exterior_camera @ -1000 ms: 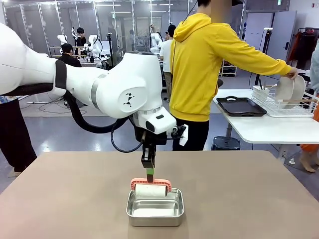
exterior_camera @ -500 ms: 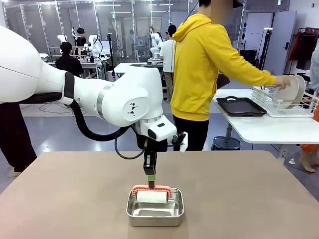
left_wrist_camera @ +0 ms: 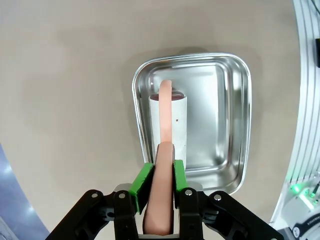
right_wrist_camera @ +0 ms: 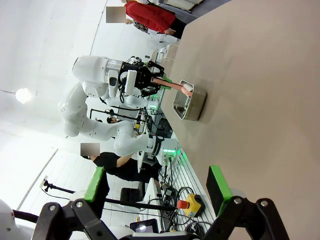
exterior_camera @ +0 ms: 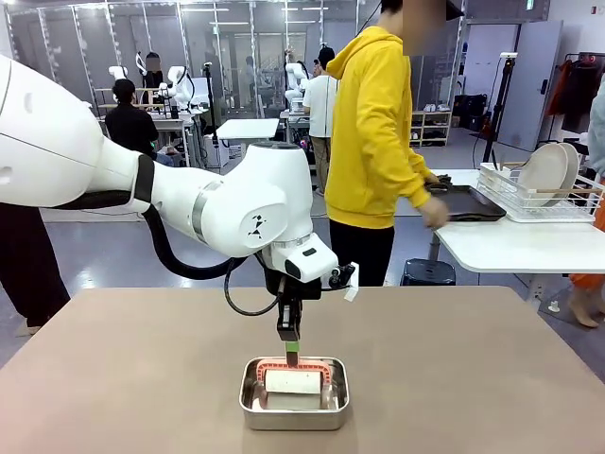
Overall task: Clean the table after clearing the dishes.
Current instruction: Place the Lint Roller back on top of the Airtight Container.
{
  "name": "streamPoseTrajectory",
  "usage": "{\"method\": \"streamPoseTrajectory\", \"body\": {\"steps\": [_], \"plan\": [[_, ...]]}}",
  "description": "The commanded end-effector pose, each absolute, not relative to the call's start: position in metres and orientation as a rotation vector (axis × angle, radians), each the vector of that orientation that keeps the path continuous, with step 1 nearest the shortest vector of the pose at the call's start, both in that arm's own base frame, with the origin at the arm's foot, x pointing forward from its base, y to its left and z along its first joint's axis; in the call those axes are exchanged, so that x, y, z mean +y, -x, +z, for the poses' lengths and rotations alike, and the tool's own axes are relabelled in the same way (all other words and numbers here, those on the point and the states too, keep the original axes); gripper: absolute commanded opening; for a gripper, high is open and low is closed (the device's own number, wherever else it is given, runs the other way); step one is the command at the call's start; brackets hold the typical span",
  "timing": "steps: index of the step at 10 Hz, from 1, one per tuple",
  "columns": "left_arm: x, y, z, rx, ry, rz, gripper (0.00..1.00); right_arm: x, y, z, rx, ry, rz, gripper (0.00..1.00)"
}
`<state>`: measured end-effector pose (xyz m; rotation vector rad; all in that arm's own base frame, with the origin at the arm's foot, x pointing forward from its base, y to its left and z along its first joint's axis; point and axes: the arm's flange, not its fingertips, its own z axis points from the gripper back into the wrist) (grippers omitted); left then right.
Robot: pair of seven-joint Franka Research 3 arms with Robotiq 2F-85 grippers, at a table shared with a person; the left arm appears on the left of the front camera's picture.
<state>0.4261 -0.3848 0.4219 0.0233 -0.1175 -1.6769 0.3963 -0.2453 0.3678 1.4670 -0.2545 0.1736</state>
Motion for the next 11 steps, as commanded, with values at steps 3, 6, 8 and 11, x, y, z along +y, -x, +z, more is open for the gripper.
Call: {"method": "streamPoseTrajectory", "body": {"steps": [3, 6, 8, 11], "plan": [[-0.378, -0.430, 0.408, -0.150, -0.073, -1.706, 0.23, -0.243, -0.392, 0.371, -0.257, -1.465, 0.179, 1.00], [-0.376, -0.434, 0.392, -0.157, -0.064, -1.741, 0.23, -0.243, -0.392, 0.371, -0.257, -1.465, 0.179, 1.00], [-0.377, -0.436, 0.384, -0.138, -0.055, -1.745, 0.23, -0.243, -0.392, 0.371, -0.257, -1.465, 0.179, 1.00], [-0.374, -0.437, 0.381, -0.092, -0.028, -1.735, 0.23, -0.243, -0.392, 0.371, -0.257, -1.465, 0.179, 1.00]]}}
